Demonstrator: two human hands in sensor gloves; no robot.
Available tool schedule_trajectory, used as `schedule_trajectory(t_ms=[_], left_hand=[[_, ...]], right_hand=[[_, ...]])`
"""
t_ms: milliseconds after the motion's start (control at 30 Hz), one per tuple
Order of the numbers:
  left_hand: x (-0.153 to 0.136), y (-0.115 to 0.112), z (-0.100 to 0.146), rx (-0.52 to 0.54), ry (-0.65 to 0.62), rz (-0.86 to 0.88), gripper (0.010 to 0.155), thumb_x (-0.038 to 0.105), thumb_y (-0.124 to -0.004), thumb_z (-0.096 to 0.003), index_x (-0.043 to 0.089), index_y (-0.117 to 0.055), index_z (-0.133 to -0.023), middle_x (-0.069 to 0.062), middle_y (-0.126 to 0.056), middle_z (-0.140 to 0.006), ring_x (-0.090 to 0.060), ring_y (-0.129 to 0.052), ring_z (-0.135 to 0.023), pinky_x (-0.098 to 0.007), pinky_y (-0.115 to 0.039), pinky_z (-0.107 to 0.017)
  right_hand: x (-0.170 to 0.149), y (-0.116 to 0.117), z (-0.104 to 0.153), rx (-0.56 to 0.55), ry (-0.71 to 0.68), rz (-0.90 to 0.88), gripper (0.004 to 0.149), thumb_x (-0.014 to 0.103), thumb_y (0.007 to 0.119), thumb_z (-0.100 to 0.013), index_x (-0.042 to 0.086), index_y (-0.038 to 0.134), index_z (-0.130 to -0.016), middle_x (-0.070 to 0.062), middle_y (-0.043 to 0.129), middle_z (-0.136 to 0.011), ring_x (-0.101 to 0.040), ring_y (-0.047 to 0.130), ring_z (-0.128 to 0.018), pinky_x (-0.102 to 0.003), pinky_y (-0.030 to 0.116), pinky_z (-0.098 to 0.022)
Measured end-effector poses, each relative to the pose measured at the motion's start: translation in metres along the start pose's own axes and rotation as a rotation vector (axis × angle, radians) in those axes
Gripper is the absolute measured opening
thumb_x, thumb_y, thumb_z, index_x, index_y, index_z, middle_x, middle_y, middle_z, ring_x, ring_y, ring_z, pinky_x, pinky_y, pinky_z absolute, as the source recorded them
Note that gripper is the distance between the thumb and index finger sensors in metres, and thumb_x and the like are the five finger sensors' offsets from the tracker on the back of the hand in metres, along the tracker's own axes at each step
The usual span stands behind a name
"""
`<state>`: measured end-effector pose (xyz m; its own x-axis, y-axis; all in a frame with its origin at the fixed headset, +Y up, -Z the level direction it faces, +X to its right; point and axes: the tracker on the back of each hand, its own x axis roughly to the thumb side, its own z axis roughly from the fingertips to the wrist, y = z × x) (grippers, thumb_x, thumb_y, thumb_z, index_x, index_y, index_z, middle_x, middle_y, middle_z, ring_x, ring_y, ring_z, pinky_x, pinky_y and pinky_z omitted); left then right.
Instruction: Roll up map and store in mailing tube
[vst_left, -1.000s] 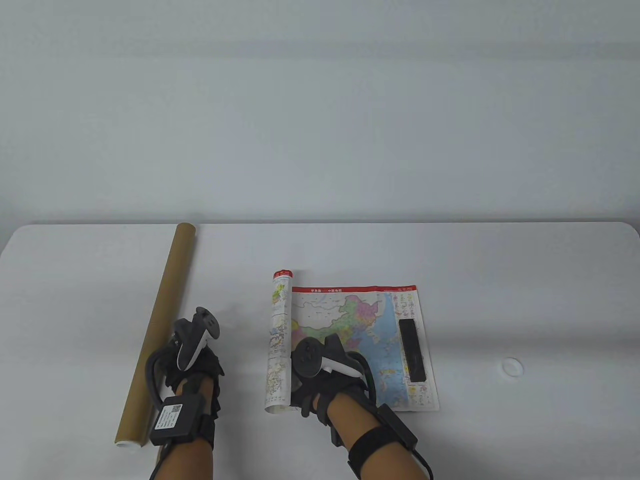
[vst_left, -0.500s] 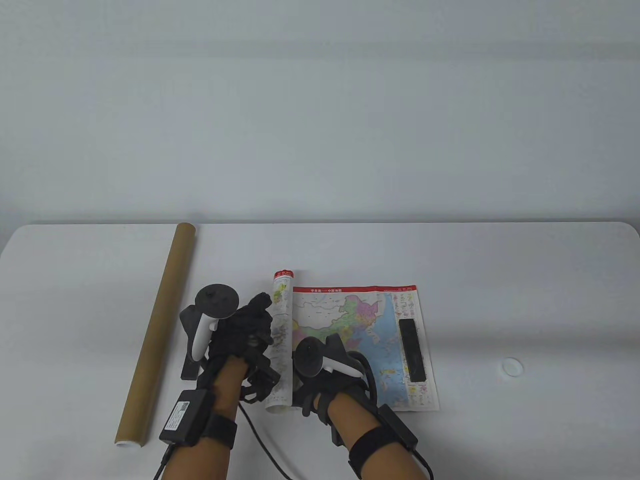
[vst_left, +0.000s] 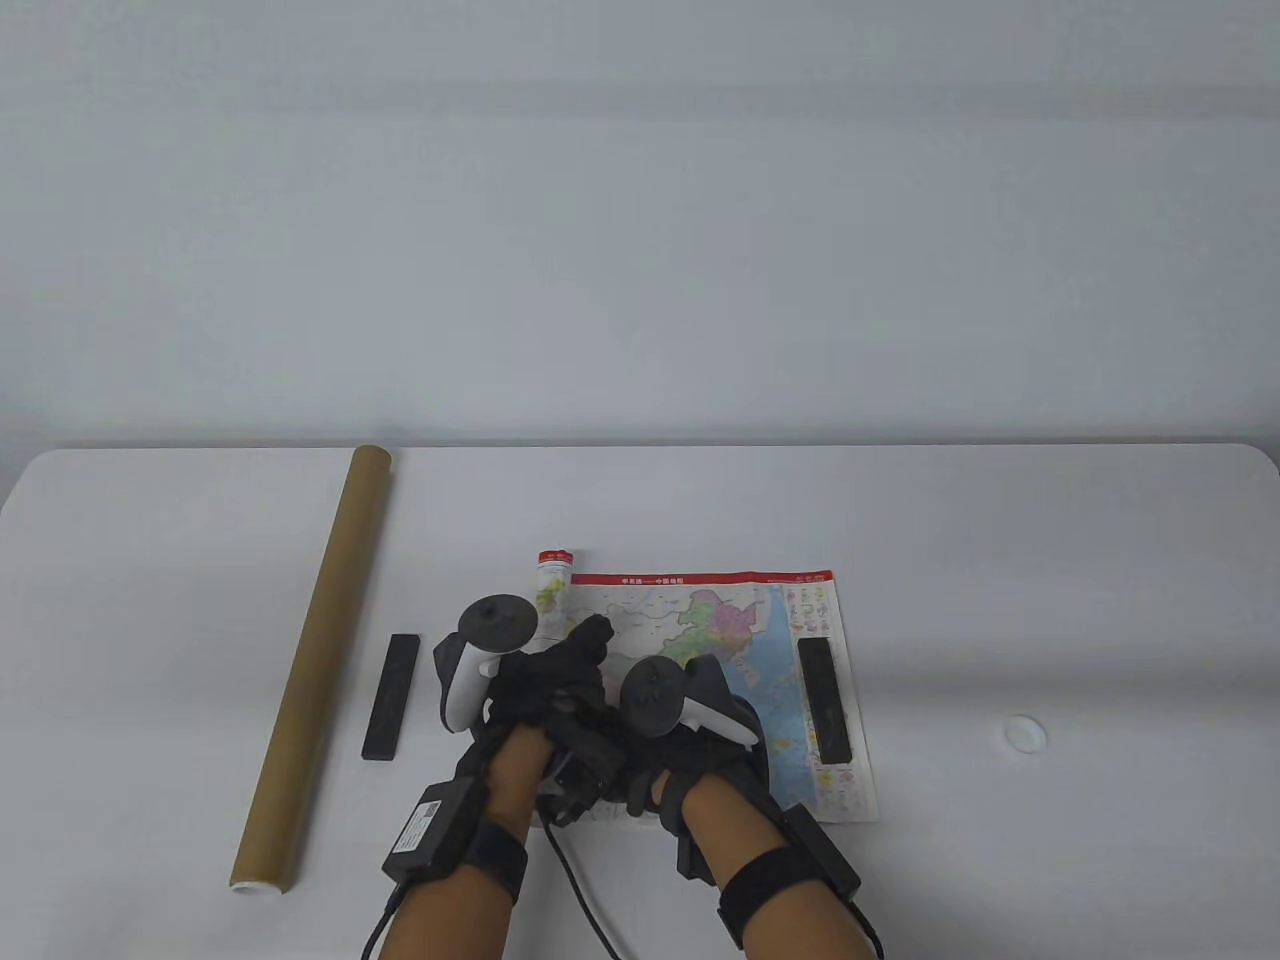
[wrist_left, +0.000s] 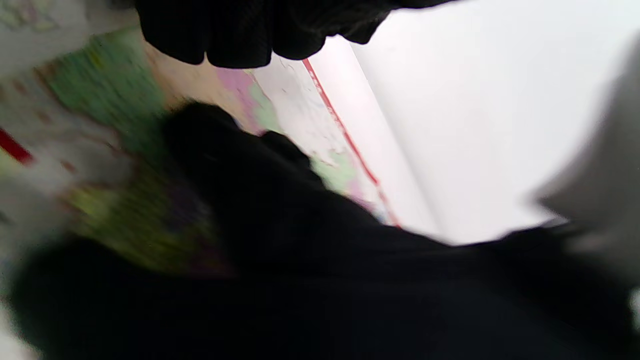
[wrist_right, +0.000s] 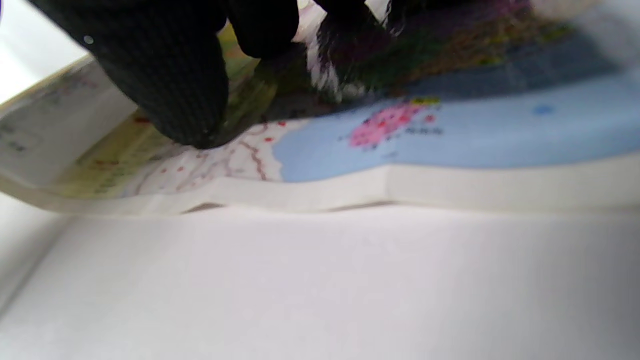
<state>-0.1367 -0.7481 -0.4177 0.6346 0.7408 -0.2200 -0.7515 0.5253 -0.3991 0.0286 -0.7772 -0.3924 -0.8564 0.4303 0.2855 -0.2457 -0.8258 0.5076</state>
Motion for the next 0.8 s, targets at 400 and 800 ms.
schedule_trajectory(t_ms=[400,800], left_hand=[[-0.003,-0.028,-0.010,-0.151,0.100,-0.558,0.065,0.038,-0.082,-0.0490,0.046,-0.049,-0.105,0.004,-0.033,-0.117,-0.032,-0.031,-0.110,-0.050,-0.043,-0.080],[0.001,-0.040,-0.009,-0.186,0.104,-0.714,0.080,0.059,-0.086,-0.0421,0.048,-0.039,-0.106,0.003,-0.022,-0.117,-0.037,-0.025,-0.110,-0.054,-0.042,-0.080]], right_hand=[[-0.013,-0.009,0.006,-0.073,-0.044,-0.096,0.058,0.028,0.087,-0.052,0.008,0.070,-0.104,-0.020,0.047,-0.113,-0.047,0.043,-0.100,-0.053,0.051,-0.065],[-0.101,-0.080,0.064,-0.335,0.243,0.206,0.065,0.037,0.086,-0.052,0.005,0.068,-0.105,-0.031,0.060,-0.105,-0.059,0.074,-0.085,-0.062,0.075,-0.051]])
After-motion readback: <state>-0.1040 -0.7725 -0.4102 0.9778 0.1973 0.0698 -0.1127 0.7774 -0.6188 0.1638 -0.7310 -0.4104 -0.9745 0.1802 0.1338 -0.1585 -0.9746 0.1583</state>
